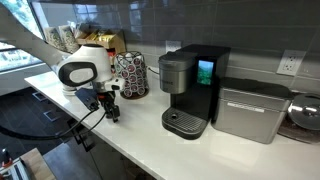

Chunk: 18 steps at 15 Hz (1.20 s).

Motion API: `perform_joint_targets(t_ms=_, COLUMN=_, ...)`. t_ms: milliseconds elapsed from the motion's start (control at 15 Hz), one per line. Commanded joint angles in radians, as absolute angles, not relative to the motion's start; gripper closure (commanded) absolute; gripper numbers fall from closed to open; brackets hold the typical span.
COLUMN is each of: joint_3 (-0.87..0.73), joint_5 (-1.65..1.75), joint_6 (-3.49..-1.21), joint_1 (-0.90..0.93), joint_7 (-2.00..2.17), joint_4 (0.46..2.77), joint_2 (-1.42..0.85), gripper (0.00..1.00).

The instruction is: Put the cup in the cupholder

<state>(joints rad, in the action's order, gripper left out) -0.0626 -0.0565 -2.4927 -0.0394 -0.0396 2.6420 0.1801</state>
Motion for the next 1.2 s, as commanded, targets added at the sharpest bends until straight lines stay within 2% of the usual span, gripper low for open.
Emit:
perform_joint_targets(t_ms=0, joint_3=-0.057, joint_5=-0.044, joint_6=-2.504, joint_1=-0.045, joint_7=-0.022, joint_4=2.637, joint_2=0.173, gripper=0.29)
perform_joint_targets(t_ms=600, joint_3=-0.060, joint_5=-0.044, joint_6=-2.485, joint_1=-0.048, joint_7=-0.021, joint_4=2.628, joint_2=0.180, gripper=0.40)
perform_joint_targets(t_ms=867, joint_3=-0.064, joint_5=-0.047, joint_6=-2.476, joint_1=-0.052, joint_7=-0.027, joint_4=2.632, joint_2=0.186, gripper=0.38)
perform_joint_targets(t_ms=1133, joint_3=-0.067, joint_5=-0.048, joint_6=-2.469, joint_1=-0.057, joint_7=-0.030, joint_4=2.637, joint_2=0.193, gripper=0.32)
